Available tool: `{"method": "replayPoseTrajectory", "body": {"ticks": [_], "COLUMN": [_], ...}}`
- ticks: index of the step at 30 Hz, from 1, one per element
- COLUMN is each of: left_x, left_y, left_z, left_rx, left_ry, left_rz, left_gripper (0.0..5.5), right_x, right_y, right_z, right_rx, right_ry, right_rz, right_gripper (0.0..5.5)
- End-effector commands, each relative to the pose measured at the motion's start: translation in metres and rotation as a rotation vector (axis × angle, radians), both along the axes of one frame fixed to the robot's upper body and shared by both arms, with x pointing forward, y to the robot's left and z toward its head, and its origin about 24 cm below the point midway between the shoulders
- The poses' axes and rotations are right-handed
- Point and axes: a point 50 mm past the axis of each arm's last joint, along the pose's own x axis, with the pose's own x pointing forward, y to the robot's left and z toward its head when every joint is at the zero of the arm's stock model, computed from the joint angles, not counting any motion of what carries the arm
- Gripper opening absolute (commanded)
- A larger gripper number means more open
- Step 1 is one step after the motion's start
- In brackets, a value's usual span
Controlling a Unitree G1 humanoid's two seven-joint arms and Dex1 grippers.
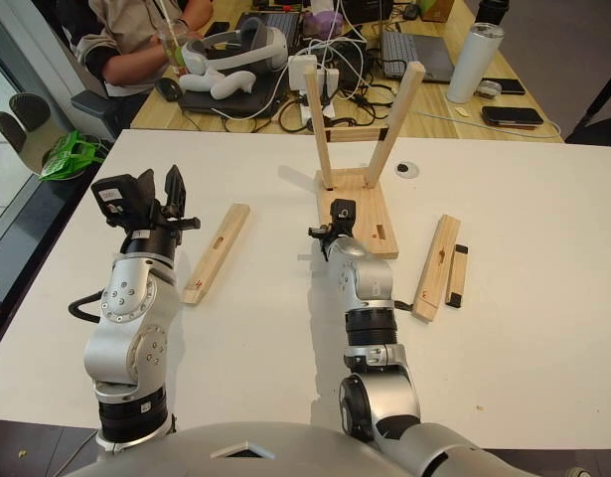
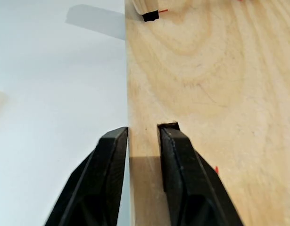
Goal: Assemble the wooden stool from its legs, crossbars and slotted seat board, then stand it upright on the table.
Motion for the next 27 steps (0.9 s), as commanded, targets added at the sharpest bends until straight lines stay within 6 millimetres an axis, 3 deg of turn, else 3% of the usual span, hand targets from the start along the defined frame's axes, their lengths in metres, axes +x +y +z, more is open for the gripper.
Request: {"method": "replayPoseTrajectory", "body": {"ticks": [1, 3, 4, 8, 12, 15, 17, 19, 21, 24, 27], "left_x": [0.004, 0.004, 0.005, 0.007, 0.007, 0.008, 0.011, 0.014, 0.017, 0.022, 0.025], "left_y": [-0.001, -0.001, -0.001, 0.0, 0.003, 0.003, 0.004, 0.004, 0.004, 0.008, 0.022], "left_z": [-0.002, -0.002, -0.002, -0.001, -0.001, -0.001, 0.0, -0.001, 0.0, 0.004, 0.004], "left_rx": [0.013, 0.014, 0.015, 0.021, 0.027, 0.031, 0.036, 0.048, 0.065, 0.082, 0.098], "left_ry": [0.027, 0.026, 0.025, 0.022, 0.028, 0.031, 0.032, 0.043, 0.048, 0.05, 0.092], "left_rz": [-0.009, -0.011, -0.013, -0.018, -0.011, -0.015, -0.021, -0.034, -0.045, -0.059, -0.036], "left_gripper": [1.9, 1.9, 1.9, 1.9, 1.9, 1.9, 1.9, 1.9, 1.9, 1.9, 1.9], "right_x": [-0.005, -0.004, -0.003, -0.001, -0.006, -0.003, 0.011, 0.022, 0.022, 0.004, -0.022], "right_y": [0.083, 0.088, 0.087, 0.079, 0.051, 0.026, 0.002, -0.017, -0.022, -0.02, -0.016], "right_z": [0.024, 0.032, 0.036, 0.06, 0.097, 0.113, 0.101, 0.074, 0.044, 0.014, 0.008], "right_rx": [0.149, 0.165, 0.188, 0.226, 0.231, 0.15, 0.049, -0.005, 0.032, 0.1, 0.138], "right_ry": [0.043, 0.003, -0.008, -0.107, -0.254, -0.352, -0.315, -0.184, 0.002, 0.215, 0.336], "right_rz": [0.132, 0.161, 0.158, 0.177, 0.207, 0.228, 0.172, 0.113, 0.084, 0.078, 0.135], "right_gripper": [1.04, 1.04, 1.4, 2.01, 2.7, 3.28, 3.62, 3.7, 3.7, 3.7, 3.7]}}
